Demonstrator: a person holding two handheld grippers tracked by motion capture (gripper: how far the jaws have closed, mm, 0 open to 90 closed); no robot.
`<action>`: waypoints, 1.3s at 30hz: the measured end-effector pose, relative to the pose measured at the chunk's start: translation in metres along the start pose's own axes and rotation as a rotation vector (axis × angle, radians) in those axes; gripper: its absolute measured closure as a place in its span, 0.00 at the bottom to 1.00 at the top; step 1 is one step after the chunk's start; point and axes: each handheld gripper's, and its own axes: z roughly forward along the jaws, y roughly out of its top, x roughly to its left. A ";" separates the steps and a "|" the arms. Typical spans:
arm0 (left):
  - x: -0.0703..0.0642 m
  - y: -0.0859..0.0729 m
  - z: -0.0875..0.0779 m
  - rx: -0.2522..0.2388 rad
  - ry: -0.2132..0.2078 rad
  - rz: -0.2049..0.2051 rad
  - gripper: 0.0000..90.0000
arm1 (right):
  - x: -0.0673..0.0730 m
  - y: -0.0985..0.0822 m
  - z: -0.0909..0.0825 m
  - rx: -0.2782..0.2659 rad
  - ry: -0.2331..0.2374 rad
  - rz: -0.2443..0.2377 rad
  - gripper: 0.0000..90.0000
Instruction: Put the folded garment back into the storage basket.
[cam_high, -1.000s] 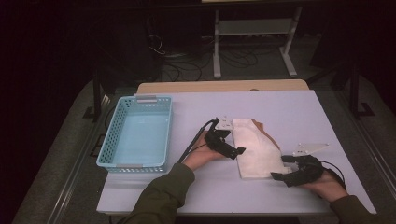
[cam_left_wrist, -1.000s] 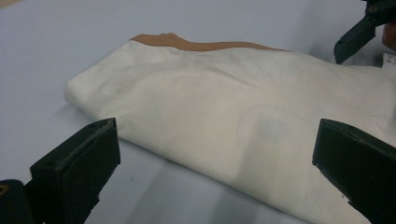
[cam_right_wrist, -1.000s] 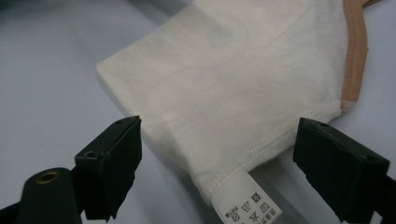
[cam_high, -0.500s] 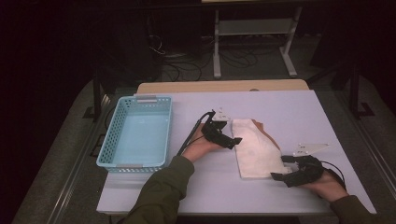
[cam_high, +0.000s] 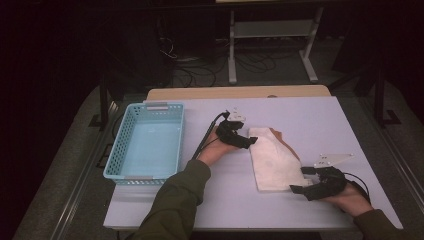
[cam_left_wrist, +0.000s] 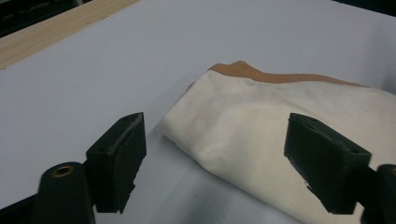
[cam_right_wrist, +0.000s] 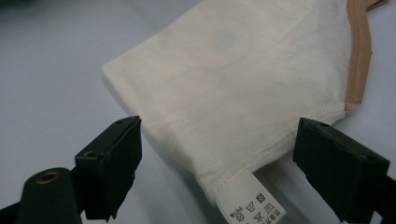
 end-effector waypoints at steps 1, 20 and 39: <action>0.001 0.001 0.001 0.001 -0.003 0.000 0.25 | 0.000 0.000 0.000 0.000 0.000 0.000 0.16; 0.022 0.012 0.027 0.052 0.016 -0.049 0.47 | 0.000 0.000 -0.001 -0.004 0.007 -0.001 0.16; 0.024 0.005 0.043 0.117 0.003 -0.085 0.59 | 0.000 0.000 -0.001 -0.004 0.009 0.002 0.16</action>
